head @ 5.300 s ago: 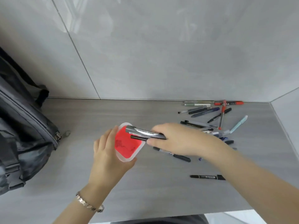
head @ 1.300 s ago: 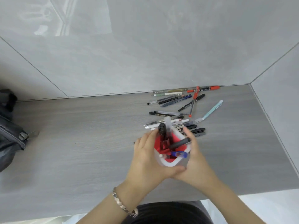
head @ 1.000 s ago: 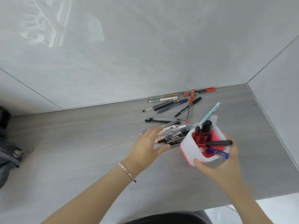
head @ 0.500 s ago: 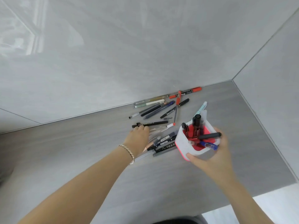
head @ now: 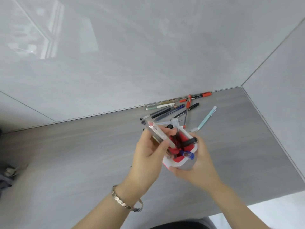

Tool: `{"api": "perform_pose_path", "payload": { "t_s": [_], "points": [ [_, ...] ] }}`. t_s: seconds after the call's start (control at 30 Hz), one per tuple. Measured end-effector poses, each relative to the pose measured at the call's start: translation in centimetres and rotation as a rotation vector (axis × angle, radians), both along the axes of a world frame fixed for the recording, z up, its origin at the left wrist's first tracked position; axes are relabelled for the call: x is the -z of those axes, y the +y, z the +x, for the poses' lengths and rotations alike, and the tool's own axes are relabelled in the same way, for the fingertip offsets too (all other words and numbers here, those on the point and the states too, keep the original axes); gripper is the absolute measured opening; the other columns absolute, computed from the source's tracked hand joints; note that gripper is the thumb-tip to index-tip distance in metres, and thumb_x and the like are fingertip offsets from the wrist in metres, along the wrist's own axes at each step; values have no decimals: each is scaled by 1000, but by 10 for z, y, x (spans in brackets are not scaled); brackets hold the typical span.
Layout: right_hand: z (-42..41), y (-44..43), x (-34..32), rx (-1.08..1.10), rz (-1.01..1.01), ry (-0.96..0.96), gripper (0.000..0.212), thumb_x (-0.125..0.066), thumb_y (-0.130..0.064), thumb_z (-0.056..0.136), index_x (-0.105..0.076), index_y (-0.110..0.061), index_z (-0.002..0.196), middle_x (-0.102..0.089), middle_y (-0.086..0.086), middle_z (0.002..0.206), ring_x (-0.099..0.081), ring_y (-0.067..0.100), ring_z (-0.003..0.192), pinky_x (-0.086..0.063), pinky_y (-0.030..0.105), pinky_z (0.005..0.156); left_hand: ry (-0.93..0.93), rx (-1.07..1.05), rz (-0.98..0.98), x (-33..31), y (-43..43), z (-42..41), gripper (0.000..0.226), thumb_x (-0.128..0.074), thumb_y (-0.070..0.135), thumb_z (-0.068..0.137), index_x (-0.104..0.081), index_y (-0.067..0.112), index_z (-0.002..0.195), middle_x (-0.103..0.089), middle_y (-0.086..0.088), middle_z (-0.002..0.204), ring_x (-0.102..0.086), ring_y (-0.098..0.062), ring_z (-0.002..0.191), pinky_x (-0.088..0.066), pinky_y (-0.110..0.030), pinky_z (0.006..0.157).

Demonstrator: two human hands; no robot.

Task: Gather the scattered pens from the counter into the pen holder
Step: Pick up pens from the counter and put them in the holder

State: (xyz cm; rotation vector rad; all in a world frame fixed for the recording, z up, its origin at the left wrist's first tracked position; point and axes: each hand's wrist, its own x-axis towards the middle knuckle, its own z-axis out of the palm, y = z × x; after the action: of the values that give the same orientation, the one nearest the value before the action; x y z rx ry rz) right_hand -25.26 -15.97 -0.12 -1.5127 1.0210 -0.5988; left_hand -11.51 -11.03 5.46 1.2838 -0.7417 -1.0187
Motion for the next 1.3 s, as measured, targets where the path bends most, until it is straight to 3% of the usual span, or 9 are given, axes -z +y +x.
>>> {"api": "perform_pose_path", "payload": {
  "t_s": [0.17,0.3,0.5,0.63,0.77,0.9,1.1,1.17,1.3],
  "points": [
    [-2,13,4,-50,-3,31,87,-88,-8,52,-40,-23,123,-50,2,124,-57,2,109,-49,11,89,-364,77,-73,13,6,3,76,-56,-3,82,-34,63,111,-62,24,102,-66,-11,95,-56,-27,79],
    [-8,19,1,-45,-48,25,83,-87,-1,54,-42,-23,119,-53,0,119,-58,-5,104,-44,1,80,-961,91,-231,25,2,13,57,-60,-1,80,-43,31,124,-54,16,112,-56,-8,101,-41,-8,89],
    [-20,15,6,-6,-68,42,86,-89,-8,51,-43,-21,123,-55,0,120,-59,0,106,-44,1,82,-858,277,-157,37,9,6,43,-39,20,93,-36,18,136,-36,9,142,-28,-4,137,-23,-24,114],
    [-43,5,10,121,-51,113,86,-84,-31,41,-45,-33,117,-57,2,118,-58,11,108,-42,-2,82,-711,142,75,58,15,19,45,-45,18,93,-36,30,136,-33,19,140,-29,7,132,-18,-4,106],
    [-63,-4,7,245,-75,179,76,-75,-42,32,-42,-47,101,-57,2,107,-55,-14,94,-37,-8,74,-941,131,523,107,13,45,34,-62,15,84,-56,7,116,-55,-11,121,-50,-33,114,-38,-36,97],
    [-75,-6,14,273,-98,210,82,-77,-42,32,-45,-38,108,-57,5,113,-57,5,99,-38,-7,79,-1261,468,711,121,4,39,42,-55,33,87,-43,13,122,-48,-5,123,-44,-25,114,-39,-36,93],
    [-71,0,16,245,-66,184,87,-79,-39,32,-43,-31,111,-57,2,110,-53,-18,92,-38,-8,75,-1566,600,801,129,0,37,29,-41,7,92,-37,5,121,-51,-11,120,-53,-26,106,-48,-32,81],
    [-66,3,14,232,-52,176,84,-83,-31,33,-42,-40,106,-56,0,109,-53,-20,91,-39,-8,73,-1533,634,779,125,6,40,34,-39,0,92,-35,0,125,-48,-15,119,-54,-29,100,-47,-31,76],
    [-59,7,13,209,-59,169,84,-88,-15,41,-38,-50,98,-55,-3,108,-52,-21,91,-38,-8,71,-758,357,711,98,20,60,22,-31,10,97,-40,15,116,-45,-3,73,-46,-16,58,-36,-22,52]
  ]
}}
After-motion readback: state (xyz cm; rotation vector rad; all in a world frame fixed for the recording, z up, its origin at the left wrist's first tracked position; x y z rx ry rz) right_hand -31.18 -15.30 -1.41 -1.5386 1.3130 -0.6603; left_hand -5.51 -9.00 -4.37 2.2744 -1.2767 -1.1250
